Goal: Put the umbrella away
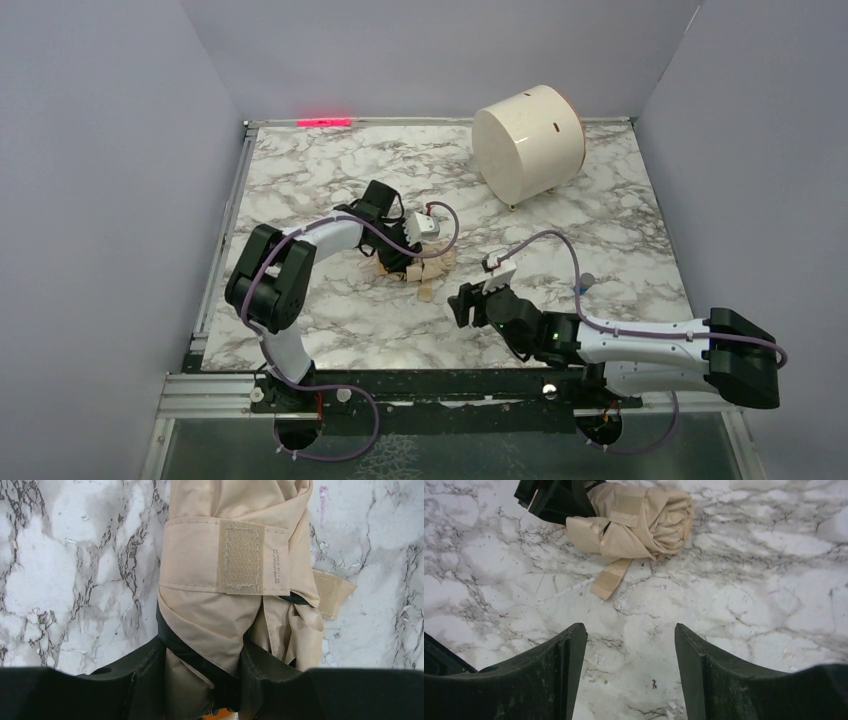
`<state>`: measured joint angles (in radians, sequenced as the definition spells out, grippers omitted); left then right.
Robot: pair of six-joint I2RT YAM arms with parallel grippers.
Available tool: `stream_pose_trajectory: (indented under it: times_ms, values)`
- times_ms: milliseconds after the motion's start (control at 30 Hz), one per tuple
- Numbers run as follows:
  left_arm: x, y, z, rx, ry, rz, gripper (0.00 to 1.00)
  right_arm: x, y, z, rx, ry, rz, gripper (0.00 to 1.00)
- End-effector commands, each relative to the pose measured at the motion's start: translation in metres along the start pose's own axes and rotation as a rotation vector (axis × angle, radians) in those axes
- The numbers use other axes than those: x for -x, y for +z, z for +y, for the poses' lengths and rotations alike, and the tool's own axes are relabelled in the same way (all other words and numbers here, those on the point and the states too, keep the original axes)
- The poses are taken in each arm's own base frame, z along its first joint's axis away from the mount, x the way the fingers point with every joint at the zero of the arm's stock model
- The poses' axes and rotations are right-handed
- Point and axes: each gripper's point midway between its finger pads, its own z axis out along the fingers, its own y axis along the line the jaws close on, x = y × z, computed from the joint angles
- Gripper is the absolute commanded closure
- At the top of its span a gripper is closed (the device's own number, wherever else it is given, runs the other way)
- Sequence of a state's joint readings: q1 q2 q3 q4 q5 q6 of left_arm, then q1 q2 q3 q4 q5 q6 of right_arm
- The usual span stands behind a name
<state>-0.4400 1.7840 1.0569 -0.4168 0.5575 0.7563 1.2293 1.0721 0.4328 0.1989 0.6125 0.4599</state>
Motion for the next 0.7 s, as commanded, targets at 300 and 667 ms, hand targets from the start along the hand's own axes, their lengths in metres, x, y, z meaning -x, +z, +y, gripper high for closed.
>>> stream_pose_trajectory:
  times_ms: [300,667]
  values:
    - [-0.030,0.001,-0.003,0.263,-0.210,0.127,1.00,-0.047,0.017,0.005,-0.126,0.717,0.193,0.37]
    - [-0.037,0.012,-0.025,0.348,-0.500,0.169,1.00,-0.043,0.046,-0.004,-0.175,0.986,0.209,0.38]
